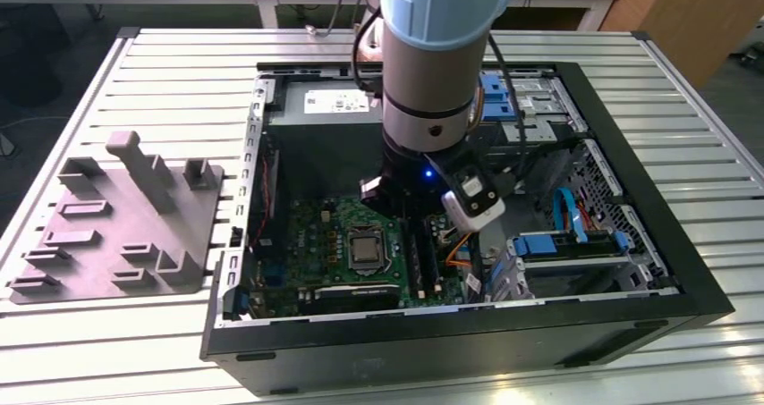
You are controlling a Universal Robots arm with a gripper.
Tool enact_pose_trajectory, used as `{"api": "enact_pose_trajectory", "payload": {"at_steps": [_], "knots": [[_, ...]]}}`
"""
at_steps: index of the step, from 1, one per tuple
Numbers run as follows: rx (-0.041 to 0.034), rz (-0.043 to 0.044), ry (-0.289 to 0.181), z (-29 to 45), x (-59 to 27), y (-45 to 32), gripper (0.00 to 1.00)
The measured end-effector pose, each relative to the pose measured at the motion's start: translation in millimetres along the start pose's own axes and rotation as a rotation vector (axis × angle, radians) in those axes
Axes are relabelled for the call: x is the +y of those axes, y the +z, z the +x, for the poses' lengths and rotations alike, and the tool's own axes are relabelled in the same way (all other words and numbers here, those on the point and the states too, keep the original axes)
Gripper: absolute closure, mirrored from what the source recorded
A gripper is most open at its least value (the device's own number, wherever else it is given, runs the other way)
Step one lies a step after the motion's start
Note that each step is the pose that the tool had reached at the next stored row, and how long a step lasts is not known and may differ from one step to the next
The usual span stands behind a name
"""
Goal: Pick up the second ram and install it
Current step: 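Insert the second ram into the second slot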
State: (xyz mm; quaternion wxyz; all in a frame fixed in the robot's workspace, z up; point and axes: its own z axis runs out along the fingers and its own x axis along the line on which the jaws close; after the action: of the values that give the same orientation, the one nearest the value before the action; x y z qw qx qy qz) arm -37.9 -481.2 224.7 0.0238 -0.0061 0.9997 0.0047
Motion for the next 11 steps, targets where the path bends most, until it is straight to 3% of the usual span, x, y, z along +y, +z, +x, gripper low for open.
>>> {"api": "enact_pose_trajectory", "payload": {"at_steps": [11], "knots": [[-0.0001,0.0022,0.0,-0.2,0.0,-4.0,0.89]]}}
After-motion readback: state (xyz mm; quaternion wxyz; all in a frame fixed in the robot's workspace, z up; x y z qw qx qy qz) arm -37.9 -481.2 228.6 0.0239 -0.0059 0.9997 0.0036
